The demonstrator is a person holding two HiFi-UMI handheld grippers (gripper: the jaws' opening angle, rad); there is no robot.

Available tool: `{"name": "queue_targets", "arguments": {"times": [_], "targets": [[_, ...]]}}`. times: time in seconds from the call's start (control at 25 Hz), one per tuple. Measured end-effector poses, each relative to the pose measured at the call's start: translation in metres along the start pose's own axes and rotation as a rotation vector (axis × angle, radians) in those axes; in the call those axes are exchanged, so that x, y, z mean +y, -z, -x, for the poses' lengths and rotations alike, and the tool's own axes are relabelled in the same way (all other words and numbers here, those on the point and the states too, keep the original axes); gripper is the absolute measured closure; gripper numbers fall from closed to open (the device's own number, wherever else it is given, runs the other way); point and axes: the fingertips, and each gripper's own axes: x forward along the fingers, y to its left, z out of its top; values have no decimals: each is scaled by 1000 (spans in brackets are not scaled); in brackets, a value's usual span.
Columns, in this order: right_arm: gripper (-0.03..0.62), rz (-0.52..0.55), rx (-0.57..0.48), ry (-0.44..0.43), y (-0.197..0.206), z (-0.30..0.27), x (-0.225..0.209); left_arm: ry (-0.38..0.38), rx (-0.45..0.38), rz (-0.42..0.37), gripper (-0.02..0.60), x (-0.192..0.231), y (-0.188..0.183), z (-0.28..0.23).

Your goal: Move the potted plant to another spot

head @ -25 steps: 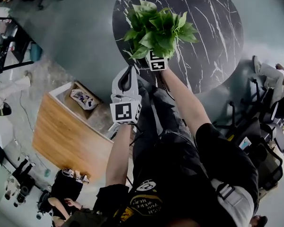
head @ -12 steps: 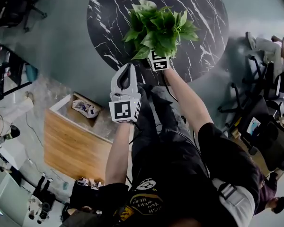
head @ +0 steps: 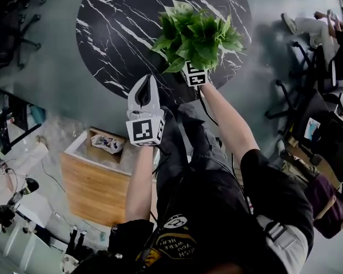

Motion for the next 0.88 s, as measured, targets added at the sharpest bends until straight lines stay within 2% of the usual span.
{"name": "queue_targets", "arguments": {"times": [0.16, 0.68, 0.88], "targets": [[111, -23, 3, 46, 7, 16, -31, 52, 16, -14, 577, -20, 0, -14], [109, -89, -2, 183, 27, 64, -124, 138, 27, -28, 577, -58, -2, -48], [106, -79, -5, 148, 29, 69, -129, 155, 40, -30, 577, -67, 1, -56]]}}
